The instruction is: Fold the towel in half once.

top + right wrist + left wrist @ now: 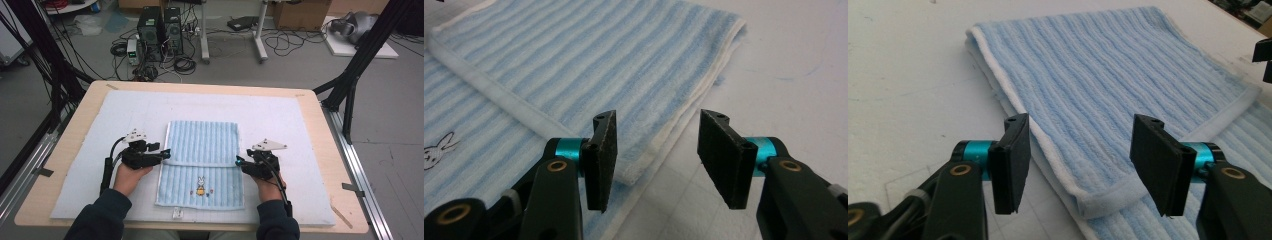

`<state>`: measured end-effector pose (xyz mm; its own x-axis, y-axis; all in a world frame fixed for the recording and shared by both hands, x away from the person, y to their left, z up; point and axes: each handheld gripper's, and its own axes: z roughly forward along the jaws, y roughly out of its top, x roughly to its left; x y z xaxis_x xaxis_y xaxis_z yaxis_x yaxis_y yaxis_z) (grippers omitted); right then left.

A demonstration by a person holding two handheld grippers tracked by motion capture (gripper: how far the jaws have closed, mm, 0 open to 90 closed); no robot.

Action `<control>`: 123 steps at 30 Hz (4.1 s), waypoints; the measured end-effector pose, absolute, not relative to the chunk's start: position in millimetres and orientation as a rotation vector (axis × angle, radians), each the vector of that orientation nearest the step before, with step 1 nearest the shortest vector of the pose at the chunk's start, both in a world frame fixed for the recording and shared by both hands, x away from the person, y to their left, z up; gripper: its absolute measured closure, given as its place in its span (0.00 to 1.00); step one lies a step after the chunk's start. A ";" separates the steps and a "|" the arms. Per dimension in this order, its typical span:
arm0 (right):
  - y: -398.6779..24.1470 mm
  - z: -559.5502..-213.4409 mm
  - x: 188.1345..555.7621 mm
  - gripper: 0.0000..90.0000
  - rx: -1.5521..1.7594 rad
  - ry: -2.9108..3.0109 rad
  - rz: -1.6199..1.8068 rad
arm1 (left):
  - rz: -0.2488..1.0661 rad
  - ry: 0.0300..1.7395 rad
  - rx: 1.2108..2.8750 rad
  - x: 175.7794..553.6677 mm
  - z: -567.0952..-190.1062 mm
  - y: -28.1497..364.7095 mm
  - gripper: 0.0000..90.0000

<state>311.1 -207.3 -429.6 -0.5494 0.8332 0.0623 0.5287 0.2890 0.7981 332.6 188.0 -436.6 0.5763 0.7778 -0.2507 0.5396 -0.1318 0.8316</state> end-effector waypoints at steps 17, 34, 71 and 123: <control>-199.7 -441.1 308.5 0.72 1.249 2.293 1.115 | 0.295 1.062 1.919 323.9 -448.5 183.6 0.78; -198.4 -438.0 302.7 0.89 1.188 2.285 1.112 | 0.328 0.990 1.882 316.9 -439.8 184.6 0.96; -203.4 -413.7 208.0 0.89 1.052 2.256 1.202 | 0.162 0.879 1.791 234.5 -432.1 209.2 0.96; -210.3 -407.3 308.4 0.63 1.178 2.186 1.146 | 0.350 0.945 1.752 353.2 -410.1 202.8 0.60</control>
